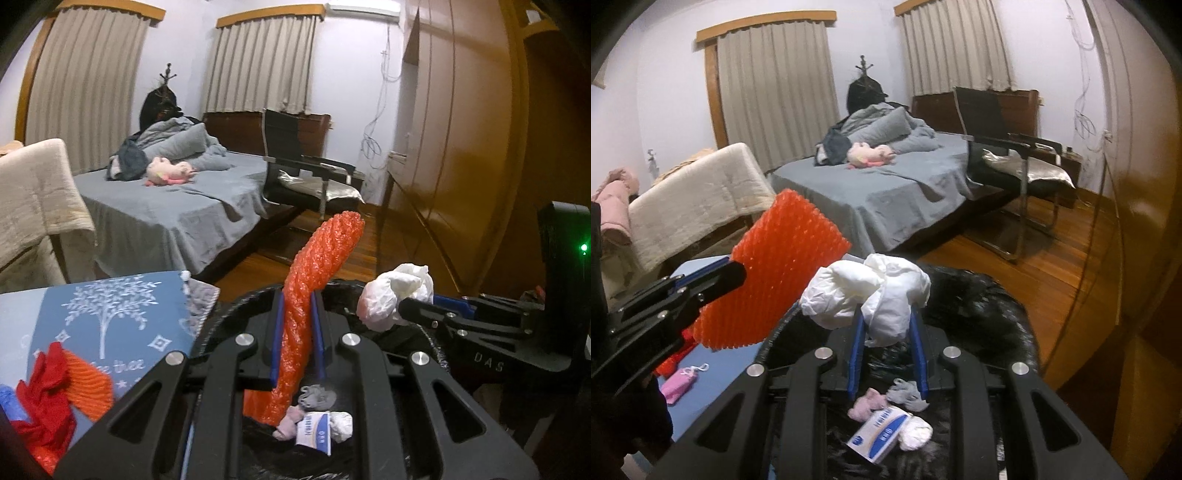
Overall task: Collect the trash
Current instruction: 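Carry the orange mesh net over the bin and open the left tool while the right tool drops white tissue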
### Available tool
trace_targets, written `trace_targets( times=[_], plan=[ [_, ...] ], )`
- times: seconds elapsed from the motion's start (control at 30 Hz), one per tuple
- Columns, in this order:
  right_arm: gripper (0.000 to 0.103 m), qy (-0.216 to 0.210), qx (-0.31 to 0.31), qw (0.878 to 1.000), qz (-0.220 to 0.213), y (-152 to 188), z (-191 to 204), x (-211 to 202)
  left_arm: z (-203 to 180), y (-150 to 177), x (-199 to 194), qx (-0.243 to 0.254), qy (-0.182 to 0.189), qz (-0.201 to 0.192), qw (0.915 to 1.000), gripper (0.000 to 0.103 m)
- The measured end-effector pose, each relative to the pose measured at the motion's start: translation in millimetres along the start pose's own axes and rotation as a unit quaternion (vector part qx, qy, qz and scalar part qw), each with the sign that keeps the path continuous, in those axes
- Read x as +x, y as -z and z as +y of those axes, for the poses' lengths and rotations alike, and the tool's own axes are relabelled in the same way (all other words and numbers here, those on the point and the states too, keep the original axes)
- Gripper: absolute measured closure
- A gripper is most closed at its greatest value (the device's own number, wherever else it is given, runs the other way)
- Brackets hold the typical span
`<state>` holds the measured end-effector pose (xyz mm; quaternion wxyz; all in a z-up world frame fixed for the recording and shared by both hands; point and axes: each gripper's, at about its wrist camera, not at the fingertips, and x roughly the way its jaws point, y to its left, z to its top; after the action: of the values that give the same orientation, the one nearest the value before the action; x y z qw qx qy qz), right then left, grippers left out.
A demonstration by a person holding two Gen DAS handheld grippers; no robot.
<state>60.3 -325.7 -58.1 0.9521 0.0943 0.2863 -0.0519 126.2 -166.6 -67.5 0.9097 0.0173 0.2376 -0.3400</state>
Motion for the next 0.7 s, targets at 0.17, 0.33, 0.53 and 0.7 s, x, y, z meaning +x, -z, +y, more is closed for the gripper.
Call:
trace_targets(
  times=[0.17, 0.33, 0.53, 0.7],
  plan=[
    [0.075, 0.018, 0.010, 1.000, 0.011, 7, -16, 3, -9, 5, 15, 0.001, 0.025, 0.018, 0.9995, 0.080],
    [0.069, 0.028, 0.017, 0.999, 0.017, 14, -25, 4, -9, 8, 18, -0.001, 0.026, 0.024, 0.9994, 0.061],
    [0.048, 0.032, 0.018, 0.999, 0.012, 14, -22, 2, 5, 6, 6, -0.002, -0.005, 0.010, 0.9999, 0.037],
    [0.020, 0.035, 0.014, 0.999, 0.002, 12, -12, 0, 23, 6, -14, -0.012, -0.039, -0.005, 0.9991, 0.017]
  ],
)
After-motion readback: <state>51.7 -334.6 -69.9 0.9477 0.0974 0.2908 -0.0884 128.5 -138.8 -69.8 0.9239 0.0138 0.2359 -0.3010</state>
